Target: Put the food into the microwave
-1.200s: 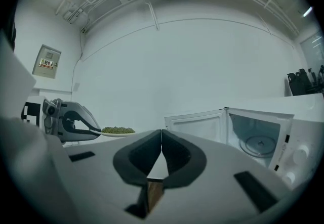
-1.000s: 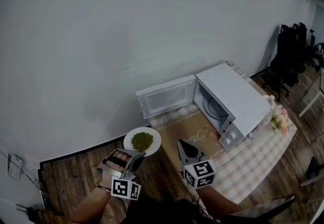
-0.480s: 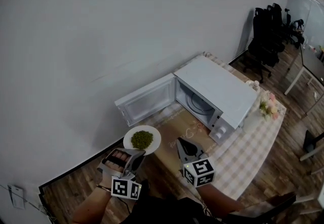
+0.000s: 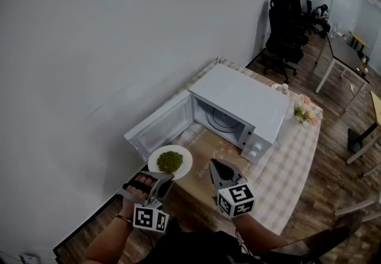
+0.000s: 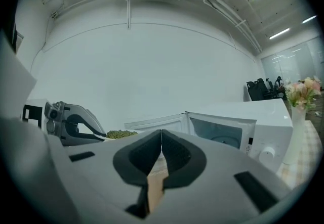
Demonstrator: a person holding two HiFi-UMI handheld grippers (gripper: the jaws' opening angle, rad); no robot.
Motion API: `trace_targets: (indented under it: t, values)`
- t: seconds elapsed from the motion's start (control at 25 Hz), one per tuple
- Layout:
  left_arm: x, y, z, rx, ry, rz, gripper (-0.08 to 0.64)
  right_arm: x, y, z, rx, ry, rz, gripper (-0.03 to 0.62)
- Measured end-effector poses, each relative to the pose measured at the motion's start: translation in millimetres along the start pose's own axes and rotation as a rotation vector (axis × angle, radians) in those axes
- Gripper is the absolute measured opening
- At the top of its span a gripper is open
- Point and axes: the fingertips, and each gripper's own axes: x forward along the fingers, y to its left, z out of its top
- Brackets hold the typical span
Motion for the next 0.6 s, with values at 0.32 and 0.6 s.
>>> trace_targets:
  t: [0.32,0.6]
  values:
    - [12,8,-19,0.05,-0.108,-0.025,0.02,-2,4,3,0.005,-0.014,-0.131,0.009]
    - [28,15,-15,0.096,-0.236,-0.045,0.02,-11,1,0,0.02,-0.018,-0.254,0.009]
